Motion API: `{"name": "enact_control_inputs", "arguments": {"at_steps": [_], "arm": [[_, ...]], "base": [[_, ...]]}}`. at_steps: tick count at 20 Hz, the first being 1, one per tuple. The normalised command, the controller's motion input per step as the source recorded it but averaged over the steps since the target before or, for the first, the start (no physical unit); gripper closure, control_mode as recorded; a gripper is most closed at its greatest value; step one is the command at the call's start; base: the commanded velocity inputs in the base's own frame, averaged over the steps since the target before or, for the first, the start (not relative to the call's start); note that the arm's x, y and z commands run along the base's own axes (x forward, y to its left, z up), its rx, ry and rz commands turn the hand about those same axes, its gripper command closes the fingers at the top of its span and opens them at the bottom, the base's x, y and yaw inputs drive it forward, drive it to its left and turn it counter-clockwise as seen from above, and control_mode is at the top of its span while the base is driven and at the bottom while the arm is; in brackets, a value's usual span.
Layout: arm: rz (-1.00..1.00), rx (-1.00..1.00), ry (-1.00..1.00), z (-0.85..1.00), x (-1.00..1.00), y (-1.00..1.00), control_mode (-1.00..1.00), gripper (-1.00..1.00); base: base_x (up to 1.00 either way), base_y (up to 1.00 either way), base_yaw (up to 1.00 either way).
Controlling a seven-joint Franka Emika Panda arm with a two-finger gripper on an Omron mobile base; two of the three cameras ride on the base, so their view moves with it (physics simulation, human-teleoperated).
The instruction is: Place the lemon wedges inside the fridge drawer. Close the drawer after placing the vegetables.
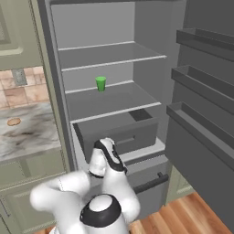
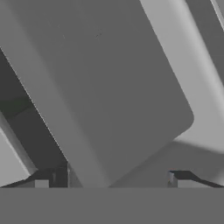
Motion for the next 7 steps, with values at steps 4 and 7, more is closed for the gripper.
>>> {"name": "enact_control_inputs", "arguments": {"at_steps": [4, 7], "arm": [[-0.12, 0.0, 0.0, 0.44, -0.55, -0.19, -1.0, -1.0], [-0.12, 0.0, 0.0, 0.72, -0.39, -0.17, -1.0, -1.0]], "base": [[0.0, 0.0, 0.0], [0.0, 0.0, 0.0]]}}
